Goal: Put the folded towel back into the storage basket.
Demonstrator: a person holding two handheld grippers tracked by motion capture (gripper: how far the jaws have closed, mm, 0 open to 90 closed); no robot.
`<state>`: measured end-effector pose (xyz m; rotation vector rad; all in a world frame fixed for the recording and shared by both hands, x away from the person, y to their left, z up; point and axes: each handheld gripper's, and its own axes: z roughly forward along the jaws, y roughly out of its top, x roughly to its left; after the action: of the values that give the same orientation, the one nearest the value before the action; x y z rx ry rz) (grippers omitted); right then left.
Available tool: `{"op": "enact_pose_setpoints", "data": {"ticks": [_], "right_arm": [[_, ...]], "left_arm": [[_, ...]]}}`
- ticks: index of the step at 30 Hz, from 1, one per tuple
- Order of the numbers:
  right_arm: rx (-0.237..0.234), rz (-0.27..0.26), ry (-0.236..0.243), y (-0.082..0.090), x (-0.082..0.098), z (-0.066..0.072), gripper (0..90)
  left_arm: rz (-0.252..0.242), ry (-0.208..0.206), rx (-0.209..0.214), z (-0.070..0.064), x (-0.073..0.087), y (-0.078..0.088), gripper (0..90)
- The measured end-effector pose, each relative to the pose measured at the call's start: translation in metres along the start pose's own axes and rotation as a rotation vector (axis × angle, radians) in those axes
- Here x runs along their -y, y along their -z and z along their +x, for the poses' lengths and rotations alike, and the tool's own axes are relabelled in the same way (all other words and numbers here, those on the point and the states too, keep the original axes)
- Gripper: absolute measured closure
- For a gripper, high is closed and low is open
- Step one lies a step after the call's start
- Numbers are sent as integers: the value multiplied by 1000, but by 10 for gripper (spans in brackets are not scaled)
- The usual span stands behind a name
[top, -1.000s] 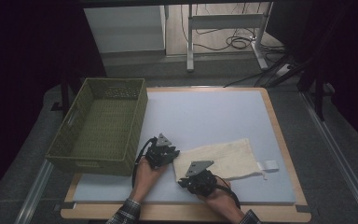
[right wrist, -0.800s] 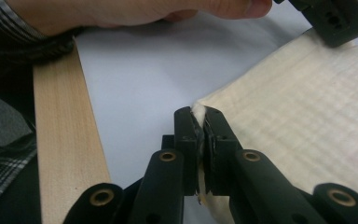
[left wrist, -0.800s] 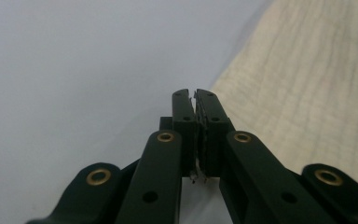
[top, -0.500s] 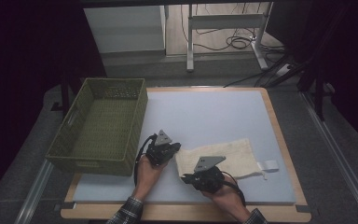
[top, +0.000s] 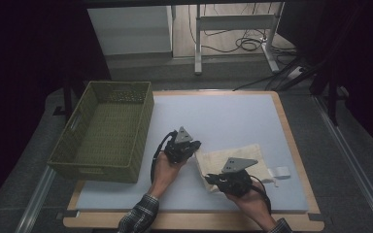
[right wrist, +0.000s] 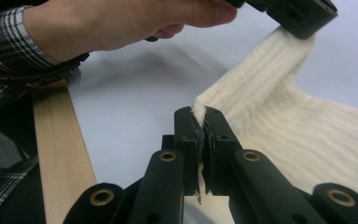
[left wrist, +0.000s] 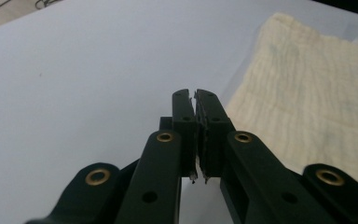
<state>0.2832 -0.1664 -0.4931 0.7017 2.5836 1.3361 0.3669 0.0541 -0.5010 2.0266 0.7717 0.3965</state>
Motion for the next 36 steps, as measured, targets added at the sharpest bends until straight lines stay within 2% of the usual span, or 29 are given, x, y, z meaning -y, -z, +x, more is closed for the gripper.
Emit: {"op": "enact_pose_setpoints", "data": {"ticks": [3, 9, 18, 24, 36], "right_arm": [[13, -5, -15, 7, 4, -5, 854], [44, -7, -36, 19, 14, -14, 854], [77, -19, -89, 33, 30, -27, 855], [105, -30, -114, 46, 39, -34, 855], [172, -42, -161, 78, 59, -51, 855]], "left_arm": [[-1, -18, 9, -4, -7, -7, 873], [-10, -27, 59, -7, -15, -23, 873], [-4, -57, 90, -15, -28, -44, 871], [-11, -66, 129, -23, -40, -60, 870], [-11, -112, 161, -44, -64, -91, 868]]}}
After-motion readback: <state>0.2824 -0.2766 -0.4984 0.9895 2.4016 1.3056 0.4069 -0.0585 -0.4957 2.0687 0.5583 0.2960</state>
